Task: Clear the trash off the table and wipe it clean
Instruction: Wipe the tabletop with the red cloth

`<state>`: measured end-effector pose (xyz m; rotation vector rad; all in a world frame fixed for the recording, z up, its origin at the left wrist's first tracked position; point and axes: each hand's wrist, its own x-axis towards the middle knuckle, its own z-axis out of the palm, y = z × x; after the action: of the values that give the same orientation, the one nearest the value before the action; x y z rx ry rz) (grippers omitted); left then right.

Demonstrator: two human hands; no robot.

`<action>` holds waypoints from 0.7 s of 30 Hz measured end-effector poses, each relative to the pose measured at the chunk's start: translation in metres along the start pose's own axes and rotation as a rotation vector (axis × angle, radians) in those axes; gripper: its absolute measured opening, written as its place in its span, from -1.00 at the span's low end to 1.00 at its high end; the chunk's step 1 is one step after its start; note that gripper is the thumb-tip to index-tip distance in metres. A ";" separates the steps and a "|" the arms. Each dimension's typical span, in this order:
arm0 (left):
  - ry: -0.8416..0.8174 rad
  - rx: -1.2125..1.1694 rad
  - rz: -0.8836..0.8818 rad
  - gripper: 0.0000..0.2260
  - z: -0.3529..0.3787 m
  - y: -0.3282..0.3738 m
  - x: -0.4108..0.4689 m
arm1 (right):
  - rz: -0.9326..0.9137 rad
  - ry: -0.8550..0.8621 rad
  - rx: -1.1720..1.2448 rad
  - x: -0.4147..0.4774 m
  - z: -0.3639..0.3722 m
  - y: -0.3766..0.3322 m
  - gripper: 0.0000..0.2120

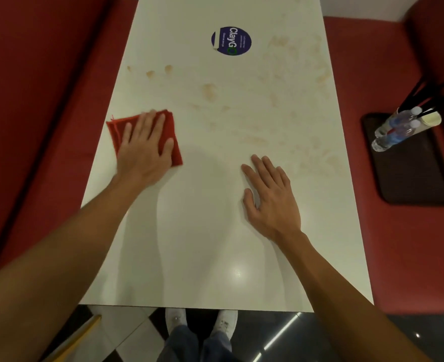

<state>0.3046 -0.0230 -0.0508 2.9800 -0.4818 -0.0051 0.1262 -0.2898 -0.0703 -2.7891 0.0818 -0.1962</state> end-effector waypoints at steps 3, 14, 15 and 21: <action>-0.010 -0.024 -0.051 -0.34 0.003 0.036 0.045 | 0.001 -0.002 -0.005 0.000 0.000 0.001 -0.47; 0.004 -0.001 -0.026 -0.36 0.005 0.023 0.060 | 0.000 -0.005 -0.005 0.001 -0.001 0.000 -0.47; -0.002 0.009 -0.019 -0.35 0.006 0.042 0.064 | -0.002 -0.012 -0.012 0.001 -0.001 0.001 -0.46; -0.020 -0.005 0.295 -0.42 0.007 0.044 -0.015 | -0.006 -0.009 0.001 0.000 -0.001 0.002 -0.46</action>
<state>0.2767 -0.0602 -0.0528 2.8756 -0.9158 -0.0092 0.1264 -0.2919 -0.0695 -2.7897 0.0707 -0.1851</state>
